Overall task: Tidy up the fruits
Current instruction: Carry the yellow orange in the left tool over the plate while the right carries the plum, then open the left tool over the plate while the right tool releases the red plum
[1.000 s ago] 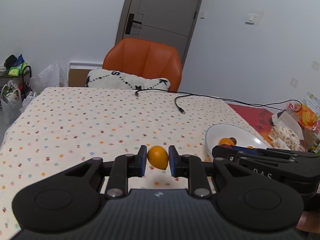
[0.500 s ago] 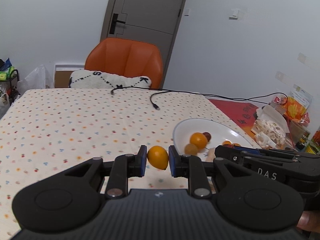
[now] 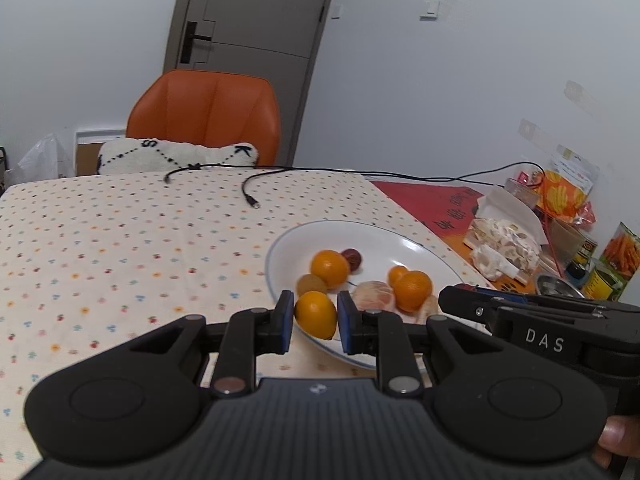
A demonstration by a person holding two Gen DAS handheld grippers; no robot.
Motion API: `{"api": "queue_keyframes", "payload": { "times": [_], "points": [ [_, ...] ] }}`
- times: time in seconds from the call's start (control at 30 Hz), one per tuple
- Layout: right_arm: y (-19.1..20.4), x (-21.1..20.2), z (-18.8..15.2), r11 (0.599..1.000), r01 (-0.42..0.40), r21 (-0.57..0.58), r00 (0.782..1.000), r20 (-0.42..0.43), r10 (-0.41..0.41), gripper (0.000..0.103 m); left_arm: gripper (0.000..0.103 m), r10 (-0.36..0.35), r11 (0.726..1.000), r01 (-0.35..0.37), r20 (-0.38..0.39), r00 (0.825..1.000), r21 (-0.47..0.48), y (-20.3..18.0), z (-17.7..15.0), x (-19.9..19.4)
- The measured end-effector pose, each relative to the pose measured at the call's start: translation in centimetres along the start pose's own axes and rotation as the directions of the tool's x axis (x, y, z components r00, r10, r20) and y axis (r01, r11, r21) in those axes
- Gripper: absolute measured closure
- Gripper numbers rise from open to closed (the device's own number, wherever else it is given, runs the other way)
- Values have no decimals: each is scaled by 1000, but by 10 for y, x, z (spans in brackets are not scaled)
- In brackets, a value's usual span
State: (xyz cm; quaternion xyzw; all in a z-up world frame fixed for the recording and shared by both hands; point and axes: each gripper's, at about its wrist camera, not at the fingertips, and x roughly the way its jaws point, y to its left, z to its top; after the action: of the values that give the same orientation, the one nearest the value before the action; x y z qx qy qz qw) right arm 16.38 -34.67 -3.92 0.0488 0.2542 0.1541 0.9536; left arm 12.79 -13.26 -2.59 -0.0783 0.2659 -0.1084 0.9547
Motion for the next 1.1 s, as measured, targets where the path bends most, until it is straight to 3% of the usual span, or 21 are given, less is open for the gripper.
{"api": "queue_keyframes", "payload": {
  "times": [0.53, 0.73, 0.8, 1.1],
  "points": [
    [-54, -13, -1, 996, 48, 80, 999, 22, -50, 81, 82, -42, 999, 42, -12, 999, 29, -34, 3, 26],
    [-54, -8, 1, 996, 47, 80, 999, 18, -48, 81, 81, -41, 999, 42, -44, 998, 19, -31, 1, 36],
    [-51, -5, 2, 996, 42, 78, 999, 17, -43, 81, 77, -41, 999, 41, -60, 997, 11, -27, 2, 38],
    [-34, 14, 6, 998, 6, 58, 1000, 7, -6, 81, 71, 14, 1000, -16, -48, 999, -23, 0, 10, 34]
  ]
}}
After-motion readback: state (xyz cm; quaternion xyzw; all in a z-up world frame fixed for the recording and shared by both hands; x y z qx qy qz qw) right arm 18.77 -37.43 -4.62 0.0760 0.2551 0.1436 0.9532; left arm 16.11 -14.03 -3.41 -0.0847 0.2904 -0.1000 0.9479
